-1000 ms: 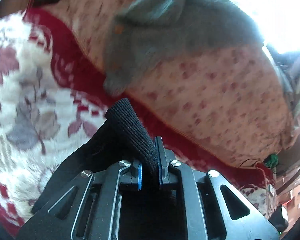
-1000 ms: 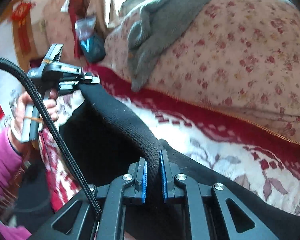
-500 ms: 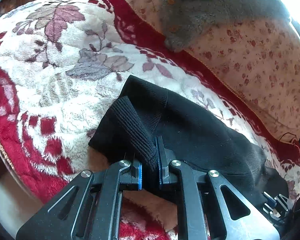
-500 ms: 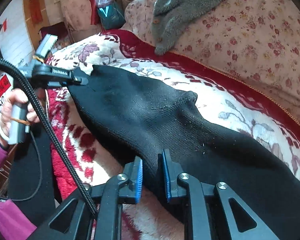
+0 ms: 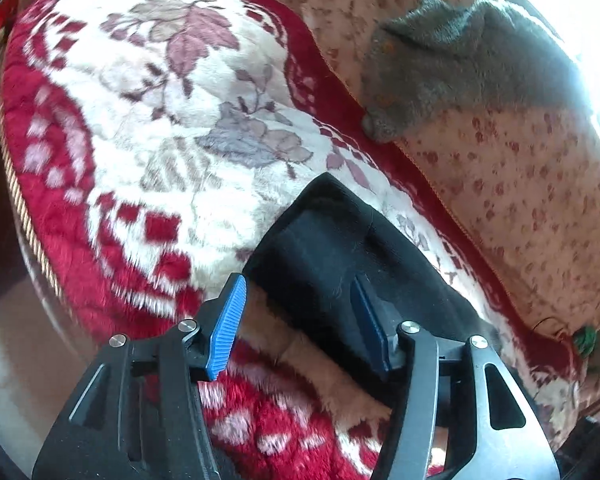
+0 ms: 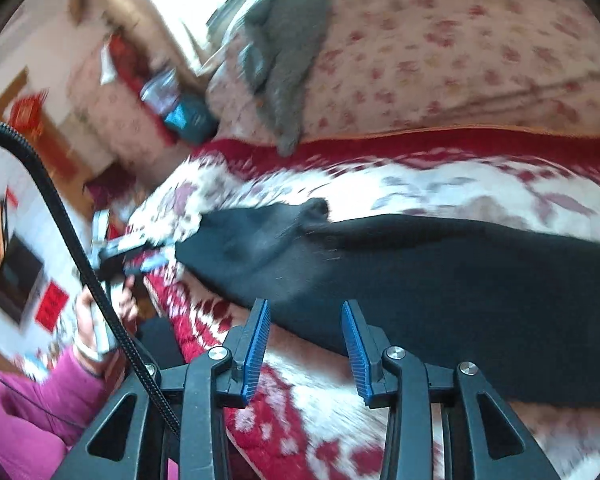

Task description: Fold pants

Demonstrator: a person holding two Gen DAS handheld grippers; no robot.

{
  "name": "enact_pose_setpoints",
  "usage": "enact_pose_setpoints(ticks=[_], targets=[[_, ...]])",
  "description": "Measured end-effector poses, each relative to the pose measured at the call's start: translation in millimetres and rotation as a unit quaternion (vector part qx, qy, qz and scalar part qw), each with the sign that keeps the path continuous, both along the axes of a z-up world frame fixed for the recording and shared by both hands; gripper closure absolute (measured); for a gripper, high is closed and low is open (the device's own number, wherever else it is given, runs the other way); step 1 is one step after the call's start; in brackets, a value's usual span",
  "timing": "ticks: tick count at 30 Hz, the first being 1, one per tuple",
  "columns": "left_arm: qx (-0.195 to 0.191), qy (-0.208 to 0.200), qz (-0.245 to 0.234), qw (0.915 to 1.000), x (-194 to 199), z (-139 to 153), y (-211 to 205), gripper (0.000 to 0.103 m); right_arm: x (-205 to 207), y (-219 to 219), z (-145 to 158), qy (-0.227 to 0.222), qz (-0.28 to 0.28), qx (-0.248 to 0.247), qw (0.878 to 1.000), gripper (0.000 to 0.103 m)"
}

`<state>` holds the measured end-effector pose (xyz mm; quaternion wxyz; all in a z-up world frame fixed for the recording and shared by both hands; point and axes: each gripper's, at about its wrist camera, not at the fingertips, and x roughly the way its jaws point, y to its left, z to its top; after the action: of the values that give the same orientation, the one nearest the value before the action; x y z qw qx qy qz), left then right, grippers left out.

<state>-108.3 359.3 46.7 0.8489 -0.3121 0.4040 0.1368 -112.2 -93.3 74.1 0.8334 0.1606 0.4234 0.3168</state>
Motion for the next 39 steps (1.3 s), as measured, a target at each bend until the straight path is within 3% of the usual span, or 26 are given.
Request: enact_pose_setpoints(ticks=[6,9,16,21,23,24,25,26,29,32,39], targets=[[-0.019,0.018,-0.001,0.9997,-1.7,-19.4,-25.2,0.046,-23.1,-84.2,-12.1,0.04,-0.125,0.02,0.991,0.063],[-0.05,0.024,0.001,0.9985,4.6,-34.1,-37.1,0.046,-35.5,-122.8,-18.1,0.058,-0.182,0.021,0.981,0.06],[-0.07,-0.011,0.057,0.9959,12.4,-37.1,-47.5,0.017,-53.6,-186.0,-46.1,0.102,-0.279,0.089,0.951,0.055],[-0.045,0.0,0.075,0.9962,28.1,-38.9,-55.0,0.012,-45.9,-196.1,-56.4,0.085,-0.309,0.139,0.937,0.055],[-0.033,0.006,0.07,0.997,34.7,-39.4,-56.5,0.012,-40.3,-196.9,-56.9,0.073,-0.313,0.147,0.935,0.062],[-0.028,0.008,0.066,0.9974,38.0,-39.7,-56.6,0.012,-37.2,-196.8,-57.0,0.069,-0.313,0.146,0.936,0.073],[-0.025,0.01,0.068,0.9973,39.1,-39.9,-56.2,0.024,-33.1,-195.6,-57.6,0.068,-0.311,0.144,0.937,0.079],[-0.011,0.018,0.072,0.9972,40.5,-38.7,-55.0,0.049,-29.6,-193.7,-59.0,0.071,-0.31,0.144,0.937,0.081],[-0.013,0.013,0.042,0.999,47.5,-36.5,-48.6,0.079,-29.6,-192.6,-54.2,0.054,-0.308,0.143,0.939,0.088],[-0.006,0.01,0.021,0.9997,51.7,-29.3,-45.4,0.085,-30.2,-190.5,-42.4,0.042,-0.3,0.137,0.943,0.09],[0.015,0.005,0.001,0.9999,46.7,-15.1,-42.3,0.086,-44.4,-187.2,-14.8,0.02,-0.285,0.121,0.951,0.09]])
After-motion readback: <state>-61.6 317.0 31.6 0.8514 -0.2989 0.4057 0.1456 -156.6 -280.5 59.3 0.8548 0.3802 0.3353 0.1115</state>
